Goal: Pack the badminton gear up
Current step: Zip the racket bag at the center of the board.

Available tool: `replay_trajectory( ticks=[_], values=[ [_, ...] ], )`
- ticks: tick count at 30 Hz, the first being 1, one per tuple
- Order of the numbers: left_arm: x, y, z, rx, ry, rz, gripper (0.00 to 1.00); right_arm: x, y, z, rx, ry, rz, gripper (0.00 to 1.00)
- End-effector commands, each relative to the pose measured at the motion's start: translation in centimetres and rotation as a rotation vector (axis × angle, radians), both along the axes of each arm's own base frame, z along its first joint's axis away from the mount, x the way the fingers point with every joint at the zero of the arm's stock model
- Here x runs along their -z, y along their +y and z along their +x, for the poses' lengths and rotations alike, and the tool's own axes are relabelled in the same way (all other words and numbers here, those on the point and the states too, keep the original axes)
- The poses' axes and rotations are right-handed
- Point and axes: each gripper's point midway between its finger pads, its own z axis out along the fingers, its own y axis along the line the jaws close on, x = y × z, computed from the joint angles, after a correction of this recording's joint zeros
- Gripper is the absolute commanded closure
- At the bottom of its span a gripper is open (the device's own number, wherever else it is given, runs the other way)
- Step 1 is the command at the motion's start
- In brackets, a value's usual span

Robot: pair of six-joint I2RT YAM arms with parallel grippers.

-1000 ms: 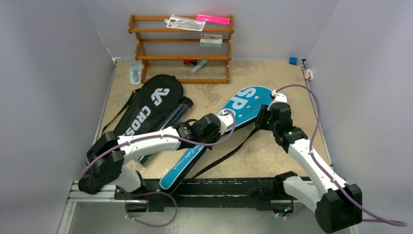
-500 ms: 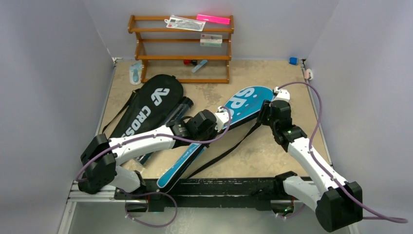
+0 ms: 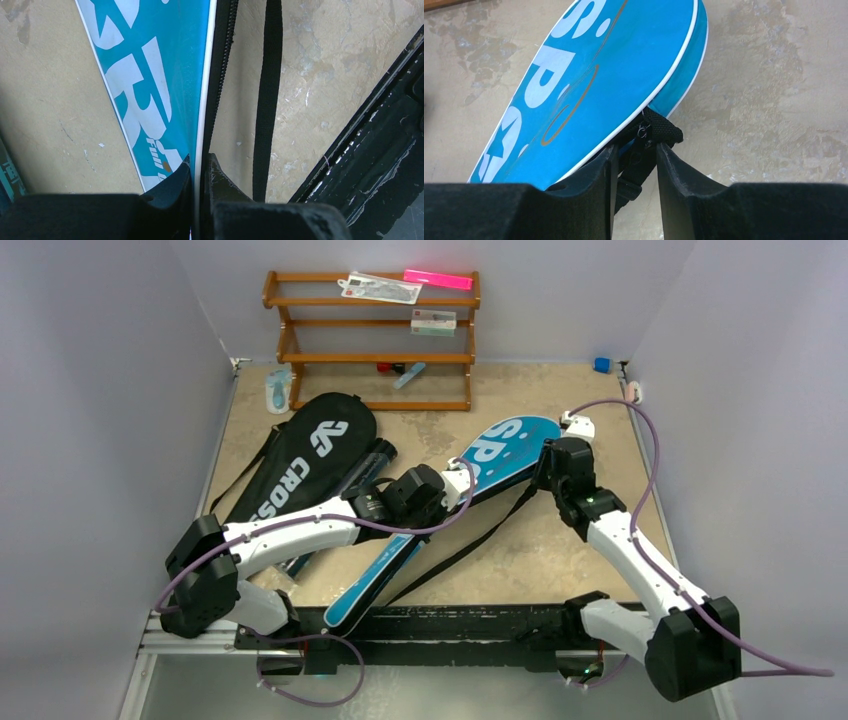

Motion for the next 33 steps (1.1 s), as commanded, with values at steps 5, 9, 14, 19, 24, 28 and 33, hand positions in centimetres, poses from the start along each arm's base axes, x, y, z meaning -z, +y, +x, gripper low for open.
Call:
replay_trajectory(
  ticks=[5,9,14,19,24,28,33],
  values=[
    [-4.6,-1.8,0.5,0.028,-0.065,-0.136,1.00,-2.6,-0.6,1.2,0.045,-0.079,-0.014,0.71],
    [-4.4,-1.8,0.5,0.028,-0.061,-0.131,1.00,-2.4,-0.7,1.3,0.053,-0.076,-0.010,0.72],
    [-4.1,-1.8,0.5,0.028,-0.058,-0.124,1.00,-2.9,-0.4,1.7,0.050,-0.089,0.005,0.76],
    [-4.0,-1.8,0.6,0.028,-0.056,-0.122,1.00,-3.4,-0.5,1.9,0.062,-0.095,0.008,0.90],
    [-4.0,-1.9,0.6,0.028,-0.057,-0.123,1.00,-3.5,-0.3,1.8,0.057,-0.086,0.016,0.97],
    [-3.7,-1.9,0.6,0.028,-0.053,-0.116,1.00,-3.5,-0.3,1.5,0.050,-0.065,0.010,1.00],
    [-3.0,-2.0,0.8,0.025,-0.050,-0.095,1.00,-3.4,0.0,0.6,0.006,0.023,-0.014,1.00]
  ],
)
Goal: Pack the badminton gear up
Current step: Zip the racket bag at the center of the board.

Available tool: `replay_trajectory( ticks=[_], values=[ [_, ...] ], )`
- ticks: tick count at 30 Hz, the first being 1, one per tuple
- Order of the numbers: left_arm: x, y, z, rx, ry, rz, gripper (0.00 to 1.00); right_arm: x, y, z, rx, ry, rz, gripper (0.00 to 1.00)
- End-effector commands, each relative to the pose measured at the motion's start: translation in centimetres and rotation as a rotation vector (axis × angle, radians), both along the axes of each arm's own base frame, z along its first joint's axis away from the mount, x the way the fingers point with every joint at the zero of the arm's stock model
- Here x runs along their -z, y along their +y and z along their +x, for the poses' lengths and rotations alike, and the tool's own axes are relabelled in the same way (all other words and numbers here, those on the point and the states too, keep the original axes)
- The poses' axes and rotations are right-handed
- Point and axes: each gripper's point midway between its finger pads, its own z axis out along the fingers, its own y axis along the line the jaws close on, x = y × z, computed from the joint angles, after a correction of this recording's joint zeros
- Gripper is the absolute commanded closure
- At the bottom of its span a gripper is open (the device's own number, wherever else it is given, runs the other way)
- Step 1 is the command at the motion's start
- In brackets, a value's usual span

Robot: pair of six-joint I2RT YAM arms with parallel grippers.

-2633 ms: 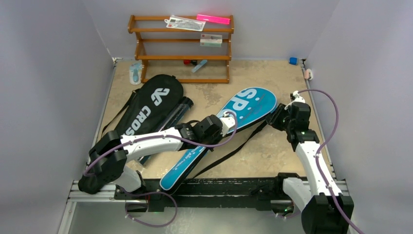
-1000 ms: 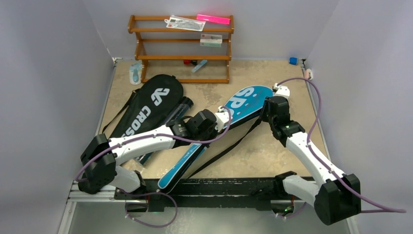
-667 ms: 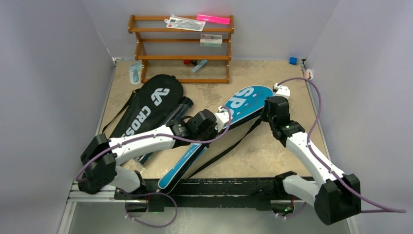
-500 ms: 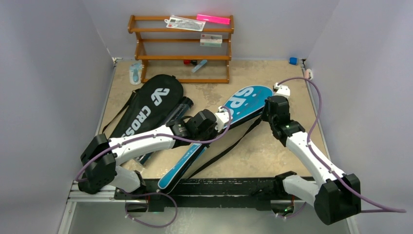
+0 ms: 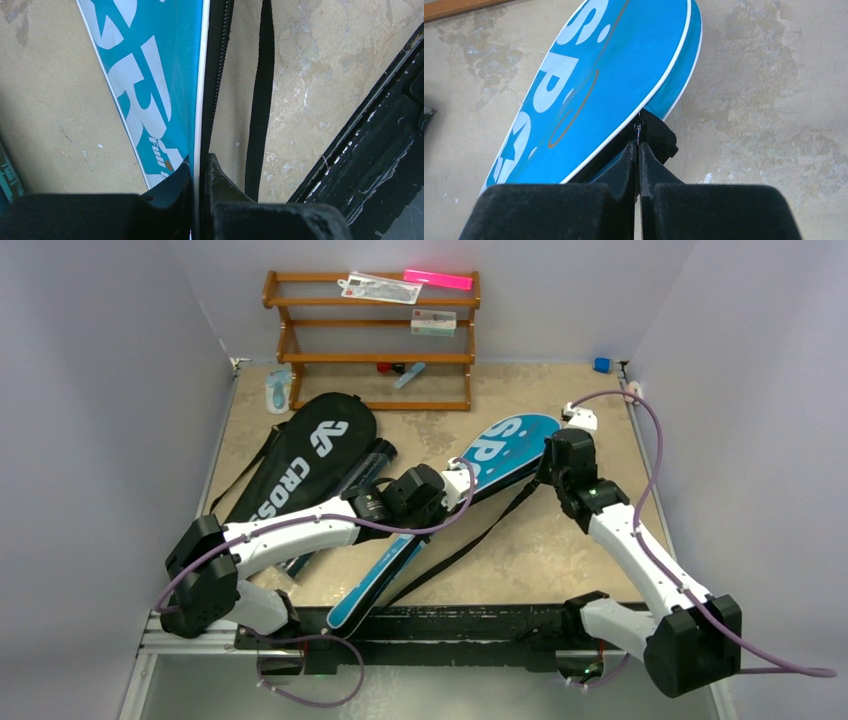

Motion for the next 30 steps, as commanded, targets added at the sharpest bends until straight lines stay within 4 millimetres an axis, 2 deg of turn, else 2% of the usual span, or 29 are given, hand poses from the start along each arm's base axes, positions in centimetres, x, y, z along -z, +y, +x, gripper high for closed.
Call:
replay_trajectory(
  ticks=[1,5,11,15,21,24,30],
  values=[
    [-2.8,-1.8,0.9,0.019,-0.050,-0.082,1.00,-1.8,0.0,-0.2,-0.021,0.058,-0.033,1.00],
    [-2.5,-1.7,1.2,0.012,-0.054,-0.064,1.00,-1.4,-0.5,-1.5,-0.035,0.158,-0.079,1.00],
    [-1.2,-1.7,1.8,-0.003,-0.058,-0.019,1.00,-1.4,1.1,-3.2,-0.149,0.227,-0.040,1.00],
    [0.1,-1.5,2.4,-0.015,-0.060,0.030,1.00,-1.2,0.9,-4.1,-0.167,0.275,-0.061,1.00],
    [2.3,0.7,4.2,-0.099,-0.120,0.174,1.00,-0.9,-0.1,-4.9,-0.129,0.291,-0.087,1.00],
    [2.9,1.4,4.6,-0.124,-0.139,0.212,1.00,-0.9,0.7,-4.8,-0.170,0.283,-0.060,1.00],
    [2.4,0.2,4.6,-0.096,-0.142,0.156,1.00,0.6,4.1,-5.8,-0.340,0.357,0.042,1.00]
  ],
)
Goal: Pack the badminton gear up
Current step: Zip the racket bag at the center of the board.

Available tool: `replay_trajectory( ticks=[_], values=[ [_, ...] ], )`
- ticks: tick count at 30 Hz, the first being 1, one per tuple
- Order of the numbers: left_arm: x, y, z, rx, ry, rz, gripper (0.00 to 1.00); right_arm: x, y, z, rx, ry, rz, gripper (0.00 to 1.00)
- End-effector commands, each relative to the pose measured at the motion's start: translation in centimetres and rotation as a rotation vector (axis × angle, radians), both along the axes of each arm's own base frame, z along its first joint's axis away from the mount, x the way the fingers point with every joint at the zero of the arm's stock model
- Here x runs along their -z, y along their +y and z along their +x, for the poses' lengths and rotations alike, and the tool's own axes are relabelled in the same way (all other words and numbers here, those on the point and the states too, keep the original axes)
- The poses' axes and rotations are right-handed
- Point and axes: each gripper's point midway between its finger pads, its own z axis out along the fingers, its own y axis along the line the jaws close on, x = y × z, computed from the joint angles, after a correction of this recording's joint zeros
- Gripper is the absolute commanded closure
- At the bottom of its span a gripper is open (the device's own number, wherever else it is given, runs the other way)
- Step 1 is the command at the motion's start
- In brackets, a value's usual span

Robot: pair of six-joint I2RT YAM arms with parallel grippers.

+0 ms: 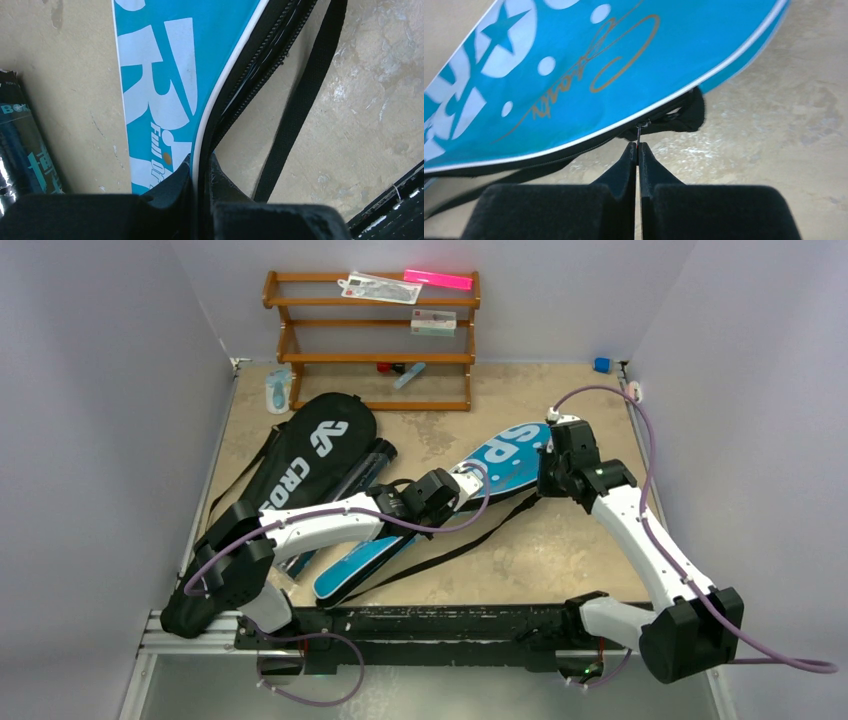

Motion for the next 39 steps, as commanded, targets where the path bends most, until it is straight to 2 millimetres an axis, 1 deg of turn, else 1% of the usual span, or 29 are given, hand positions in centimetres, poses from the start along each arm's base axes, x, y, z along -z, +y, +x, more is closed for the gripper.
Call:
replay_trajectory(
  ticks=[1,6,10,14,16,17,18,19,20,22,23,26,28,30,34,37,39],
  values=[
    [-1.5,-1.3,1.5,0.003,-0.066,-0.047,1.00,-0.2,4.2,-0.9,-0.173,0.041,0.156,1.00],
    [-2.5,-2.3,1.3,0.046,-0.080,-0.089,1.00,0.7,8.0,-2.2,-0.298,0.089,0.211,1.00],
    [-3.0,-2.9,0.9,0.082,-0.080,-0.114,1.00,0.9,11.7,-3.5,-0.411,0.121,0.266,1.00],
    [-3.8,-3.6,0.2,0.124,-0.084,-0.172,1.00,0.8,15.3,-4.4,-0.516,0.124,0.335,1.00],
    [-4.4,-4.0,0.0,0.138,-0.093,-0.216,1.00,0.4,16.3,-4.6,-0.550,0.120,0.377,1.00],
    [-4.5,-4.1,-0.1,0.143,-0.096,-0.233,1.00,0.3,16.3,-4.5,-0.544,0.109,0.380,1.00],
    [-4.6,-4.1,-0.3,0.149,-0.097,-0.248,0.94,0.1,16.2,-4.6,-0.538,0.101,0.380,1.00],
    [-4.6,-4.0,-0.5,0.152,-0.097,-0.257,0.88,0.1,16.0,-4.9,-0.513,0.109,0.391,1.00],
    [-4.6,-4.0,-0.5,0.152,-0.098,-0.263,0.78,0.0,15.5,-4.6,-0.479,0.086,0.383,1.00],
    [-4.6,-3.8,-0.8,0.152,-0.092,-0.269,0.61,-0.5,13.9,-3.9,-0.406,0.039,0.330,1.00],
    [-4.6,-3.6,-1.0,0.149,-0.085,-0.270,0.54,-0.6,13.0,-3.5,-0.368,0.028,0.305,1.00],
    [-4.4,-3.1,-1.7,0.146,-0.058,-0.272,0.42,-0.9,10.3,-2.1,-0.276,0.013,0.299,1.00],
    [-4.2,-2.6,-2.4,0.147,-0.031,-0.267,0.39,-1.2,9.4,-1.7,-0.259,0.014,0.338,1.00],
    [-3.9,-1.8,-3.0,0.140,-0.006,-0.252,0.38,-1.4,8.8,-1.4,-0.250,0.008,0.338,1.00],
    [-2.9,-0.1,-4.4,0.109,0.062,-0.206,0.38,-1.5,8.7,-1.1,-0.250,0.010,0.326,1.00],
    [-2.8,0.1,-6.2,0.111,0.123,-0.232,0.38,-1.2,8.6,-0.7,-0.237,0.014,0.320,1.00],
    [-2.7,-0.4,-8.1,0.149,0.178,-0.251,0.37,-1.4,8.8,-0.5,-0.242,0.007,0.332,1.00]
  ],
)
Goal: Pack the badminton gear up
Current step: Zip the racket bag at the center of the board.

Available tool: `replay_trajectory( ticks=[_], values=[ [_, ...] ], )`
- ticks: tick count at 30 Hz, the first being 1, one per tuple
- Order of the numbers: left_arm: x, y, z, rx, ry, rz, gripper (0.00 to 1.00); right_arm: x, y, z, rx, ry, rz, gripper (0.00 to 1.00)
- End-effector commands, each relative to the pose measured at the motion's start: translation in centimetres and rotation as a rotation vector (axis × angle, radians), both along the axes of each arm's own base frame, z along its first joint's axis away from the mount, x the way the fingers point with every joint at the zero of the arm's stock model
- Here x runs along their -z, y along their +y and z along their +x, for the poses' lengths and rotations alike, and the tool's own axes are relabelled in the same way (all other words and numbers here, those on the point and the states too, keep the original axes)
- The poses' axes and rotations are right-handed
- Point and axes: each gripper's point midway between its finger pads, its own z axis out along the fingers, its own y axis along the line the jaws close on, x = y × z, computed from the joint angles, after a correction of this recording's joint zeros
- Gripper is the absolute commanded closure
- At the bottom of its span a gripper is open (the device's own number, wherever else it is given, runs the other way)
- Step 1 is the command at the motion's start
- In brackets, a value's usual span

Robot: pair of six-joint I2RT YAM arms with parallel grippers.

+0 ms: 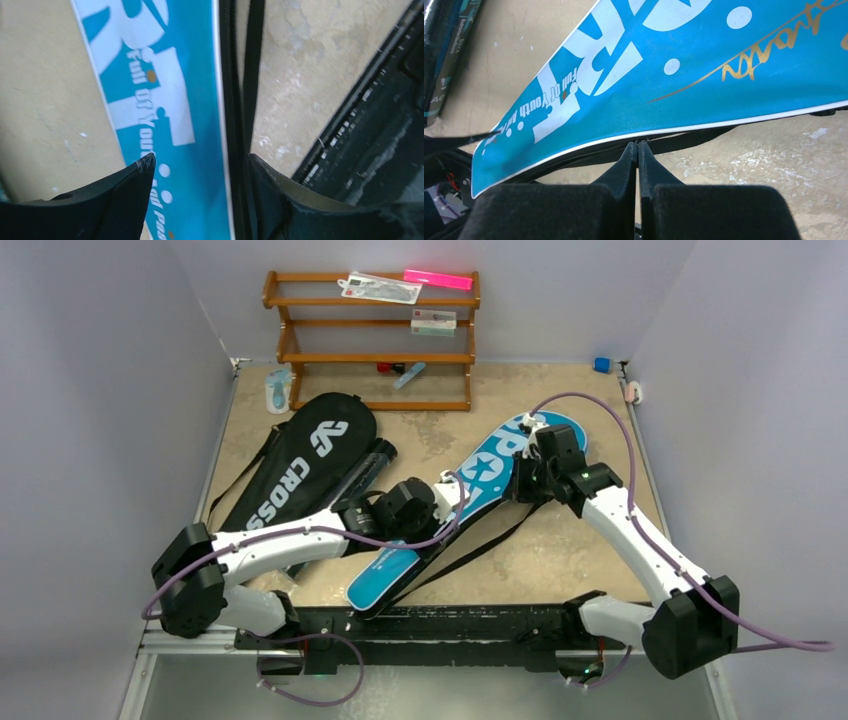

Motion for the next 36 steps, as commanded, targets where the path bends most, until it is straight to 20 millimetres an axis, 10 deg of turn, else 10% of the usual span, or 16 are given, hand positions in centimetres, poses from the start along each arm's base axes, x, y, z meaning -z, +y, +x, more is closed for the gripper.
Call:
replay_trajectory(
  ticks=[1,9,15,31,36],
  values=[
    [0.1,-0.3,-4.5,0.059,0.133,-0.031,0.37,-2.1,1.0,1.3,-0.023,-0.064,0.047,1.00],
    [4.0,1.8,-5.9,-0.058,0.138,0.143,0.40,-2.4,1.5,1.3,-0.043,-0.070,0.069,1.00],
    [3.6,2.3,-3.7,-0.150,0.034,0.126,1.00,-3.2,2.6,0.9,-0.140,-0.122,0.113,1.00],
    [-0.9,-1.6,1.1,-0.076,-0.071,-0.056,1.00,-1.3,13.9,-9.3,-0.553,-0.014,0.323,1.00],
    [-1.9,-2.6,1.8,-0.023,-0.099,-0.092,1.00,-1.4,14.6,-9.8,-0.565,-0.029,0.345,0.99]
  ],
)
